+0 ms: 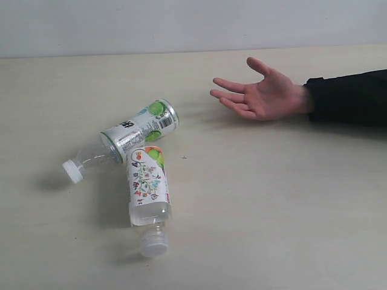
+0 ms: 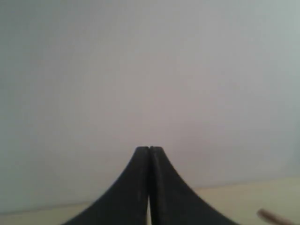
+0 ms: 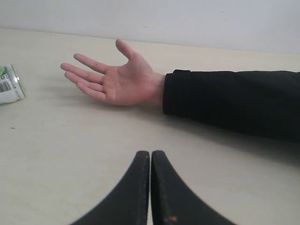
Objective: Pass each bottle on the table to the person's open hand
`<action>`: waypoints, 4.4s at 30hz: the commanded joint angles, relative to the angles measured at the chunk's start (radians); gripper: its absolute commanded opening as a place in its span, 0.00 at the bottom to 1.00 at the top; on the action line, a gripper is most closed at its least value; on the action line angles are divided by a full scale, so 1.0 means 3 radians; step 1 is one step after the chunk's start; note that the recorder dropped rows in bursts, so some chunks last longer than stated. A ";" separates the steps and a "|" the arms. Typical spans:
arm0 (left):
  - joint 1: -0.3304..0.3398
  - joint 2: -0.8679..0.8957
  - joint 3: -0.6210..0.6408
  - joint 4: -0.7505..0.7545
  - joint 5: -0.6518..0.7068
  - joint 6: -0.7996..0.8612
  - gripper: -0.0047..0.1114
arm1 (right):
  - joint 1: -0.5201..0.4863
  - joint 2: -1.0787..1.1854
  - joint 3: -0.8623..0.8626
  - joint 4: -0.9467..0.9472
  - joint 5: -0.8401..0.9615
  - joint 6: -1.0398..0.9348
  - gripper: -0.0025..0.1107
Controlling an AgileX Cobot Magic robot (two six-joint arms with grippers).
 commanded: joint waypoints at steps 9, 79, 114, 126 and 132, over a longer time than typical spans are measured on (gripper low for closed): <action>-0.0146 0.1086 -0.1017 0.1726 0.1882 -0.0267 0.04 | 0.0001 -0.0028 0.0015 -0.0005 -0.0023 0.0014 0.03; -0.1167 0.3296 -0.2377 -0.2753 0.3517 0.4700 0.65 | 0.0001 -0.0028 0.0015 -0.0016 -0.0023 0.0014 0.03; -0.1127 0.3267 -0.2686 -0.2506 0.3787 0.4344 0.04 | 0.0001 -0.0028 0.0015 -0.0028 -0.0023 0.0014 0.03; -0.1305 0.2725 -0.3105 -0.2402 0.3989 0.5152 0.04 | 0.0001 -0.0028 0.0015 -0.0028 -0.0023 0.0014 0.03; -0.1695 0.2652 -0.3105 -0.2402 0.4004 0.6316 0.04 | 0.0001 -0.0028 0.0015 -0.0028 -0.0023 0.0014 0.03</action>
